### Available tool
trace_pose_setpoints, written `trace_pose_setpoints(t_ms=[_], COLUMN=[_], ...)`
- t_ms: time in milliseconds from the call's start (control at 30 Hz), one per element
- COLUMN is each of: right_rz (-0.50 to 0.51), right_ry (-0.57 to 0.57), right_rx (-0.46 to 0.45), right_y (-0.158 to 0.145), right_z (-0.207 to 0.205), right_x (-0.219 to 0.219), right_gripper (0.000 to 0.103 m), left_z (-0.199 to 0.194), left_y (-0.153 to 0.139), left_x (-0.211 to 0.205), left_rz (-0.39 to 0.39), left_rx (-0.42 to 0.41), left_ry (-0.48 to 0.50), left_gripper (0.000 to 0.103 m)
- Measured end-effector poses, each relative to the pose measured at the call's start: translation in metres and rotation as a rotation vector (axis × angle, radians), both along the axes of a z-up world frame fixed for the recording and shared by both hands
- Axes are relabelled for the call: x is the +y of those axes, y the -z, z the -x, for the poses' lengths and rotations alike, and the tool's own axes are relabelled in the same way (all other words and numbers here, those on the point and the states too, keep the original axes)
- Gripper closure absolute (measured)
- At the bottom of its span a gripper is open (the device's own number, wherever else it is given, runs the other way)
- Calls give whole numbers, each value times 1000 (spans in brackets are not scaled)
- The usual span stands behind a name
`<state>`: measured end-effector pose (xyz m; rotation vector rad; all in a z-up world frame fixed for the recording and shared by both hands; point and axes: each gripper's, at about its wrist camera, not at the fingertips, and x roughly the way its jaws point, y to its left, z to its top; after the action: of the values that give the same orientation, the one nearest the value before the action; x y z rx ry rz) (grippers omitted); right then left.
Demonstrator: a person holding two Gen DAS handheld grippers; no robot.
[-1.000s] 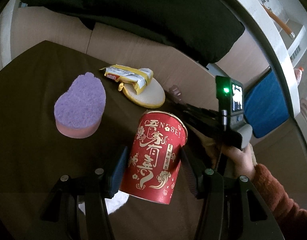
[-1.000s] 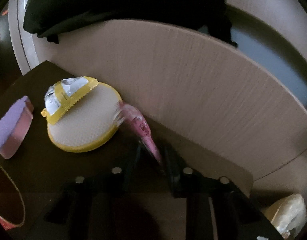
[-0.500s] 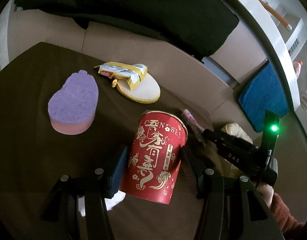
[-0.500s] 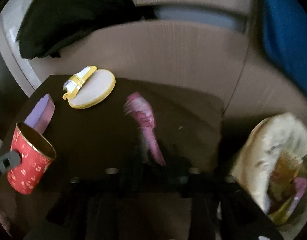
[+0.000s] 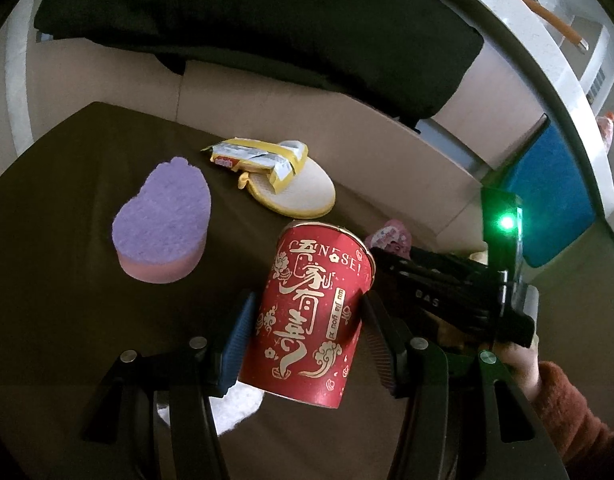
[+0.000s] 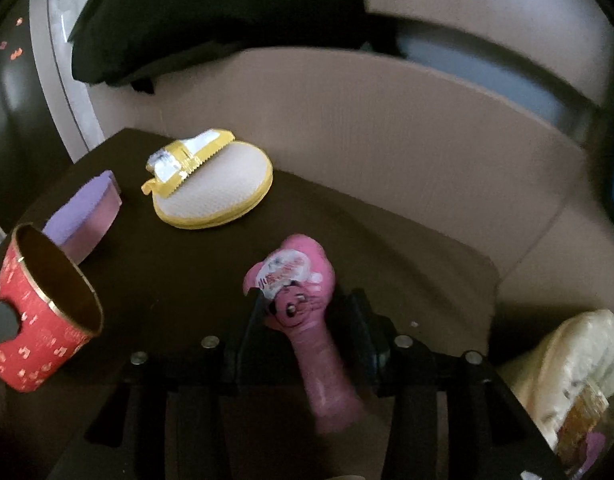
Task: Collect trash
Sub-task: 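Grasp the pink comb on the table with the right gripper, then lift the red cup and pink comb and carry both over the bin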
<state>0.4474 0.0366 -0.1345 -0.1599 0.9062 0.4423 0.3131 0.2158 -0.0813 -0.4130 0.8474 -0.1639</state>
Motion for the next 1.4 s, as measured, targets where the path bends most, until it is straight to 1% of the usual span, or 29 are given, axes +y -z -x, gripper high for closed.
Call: trace_pose_setpoints(t_ms=[100, 133, 167, 200, 233, 300, 400, 500, 600, 767, 833, 933, 1067, 1133, 1233, 1400], right_rz=[9, 18, 21, 18, 9, -10, -15, -50, -75, -139, -148, -164, -184, -188, -180, -152], right_ry=[10, 24, 41, 73, 96, 129, 157, 168, 171, 154, 151, 151, 176, 192, 212, 245], right_rx=[-5, -11, -16, -23, -32, -61, -109, -149, -208, -271, -290, -312, -358, -391, -437, -488], right_y=[1, 1, 1, 0, -1, -8, -22, -44, -72, -112, -121, -132, -153, -169, -189, -207], right_z=[-4, -4, -5, -5, -5, 0, 10, 25, 44, 71, 80, 89, 103, 114, 130, 155], right_x=[5, 6, 6, 5, 6, 2, -5, -20, -37, -80, -89, -105, -134, -154, -181, -219], right_gripper=[62, 64, 67, 76, 83, 87, 89, 90, 90, 90, 90, 90, 90, 90, 90, 90], left_z=[-2, -2, -3, -3, -3, -3, -4, -2, 1, 7, 12, 17, 22, 23, 22, 23], left_y=[1, 1, 1, 1, 1, -1, -9, -28, -51, -74, -83, -96, -124, -138, -150, -161], left_x=[0, 1, 0, 0, -1, -2, -6, -16, -32, -61, -75, -93, -128, -147, -179, -225], left_rz=[-2, -6, -11, -15, -19, -32, -43, -46, -76, -97, -116, -121, -135, -140, -143, -135], left_rx=[0, -1, -3, -5, -7, -14, -29, -83, -151, -183, -199, -221, -293, -338, -385, -444], left_ry=[-9, -13, -17, -20, -21, -28, -40, -39, -41, -29, -21, 2, 40, 53, 74, 103], left_gripper=[48, 48, 48, 48, 48, 48, 48, 48, 48, 48, 48, 48, 48, 48, 48, 48])
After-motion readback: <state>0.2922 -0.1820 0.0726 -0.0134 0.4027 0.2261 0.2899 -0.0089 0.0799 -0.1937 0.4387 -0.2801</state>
